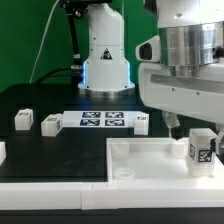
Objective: Assemble one leg
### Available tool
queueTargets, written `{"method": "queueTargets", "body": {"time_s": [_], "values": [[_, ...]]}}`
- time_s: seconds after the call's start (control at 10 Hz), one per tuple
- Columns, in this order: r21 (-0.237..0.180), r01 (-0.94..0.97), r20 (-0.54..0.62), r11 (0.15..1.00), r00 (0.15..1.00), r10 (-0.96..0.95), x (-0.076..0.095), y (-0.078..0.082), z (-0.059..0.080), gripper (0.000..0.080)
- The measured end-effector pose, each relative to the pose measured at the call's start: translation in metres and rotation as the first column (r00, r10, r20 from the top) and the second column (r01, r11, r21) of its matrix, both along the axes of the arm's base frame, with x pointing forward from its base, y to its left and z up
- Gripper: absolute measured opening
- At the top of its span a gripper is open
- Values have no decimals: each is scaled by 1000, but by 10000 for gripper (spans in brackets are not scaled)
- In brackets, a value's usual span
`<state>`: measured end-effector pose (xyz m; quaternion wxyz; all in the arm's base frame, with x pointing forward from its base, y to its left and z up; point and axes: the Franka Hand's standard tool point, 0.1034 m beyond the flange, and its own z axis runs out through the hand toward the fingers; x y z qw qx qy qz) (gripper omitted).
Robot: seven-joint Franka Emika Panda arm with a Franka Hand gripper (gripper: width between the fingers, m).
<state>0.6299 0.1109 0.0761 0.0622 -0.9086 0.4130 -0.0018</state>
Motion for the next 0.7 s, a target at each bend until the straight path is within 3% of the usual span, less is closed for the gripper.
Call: {"method": "queueTargets", "body": {"time_s": [0.2, 0.4, 0.7], "values": [[-37, -231, 18, 972, 973, 232, 0, 5, 0, 648], [-68, -505, 27, 860, 861, 508, 0, 5, 2, 649], [-103, -740, 25, 665, 666, 746, 2, 8, 4, 649]]}}
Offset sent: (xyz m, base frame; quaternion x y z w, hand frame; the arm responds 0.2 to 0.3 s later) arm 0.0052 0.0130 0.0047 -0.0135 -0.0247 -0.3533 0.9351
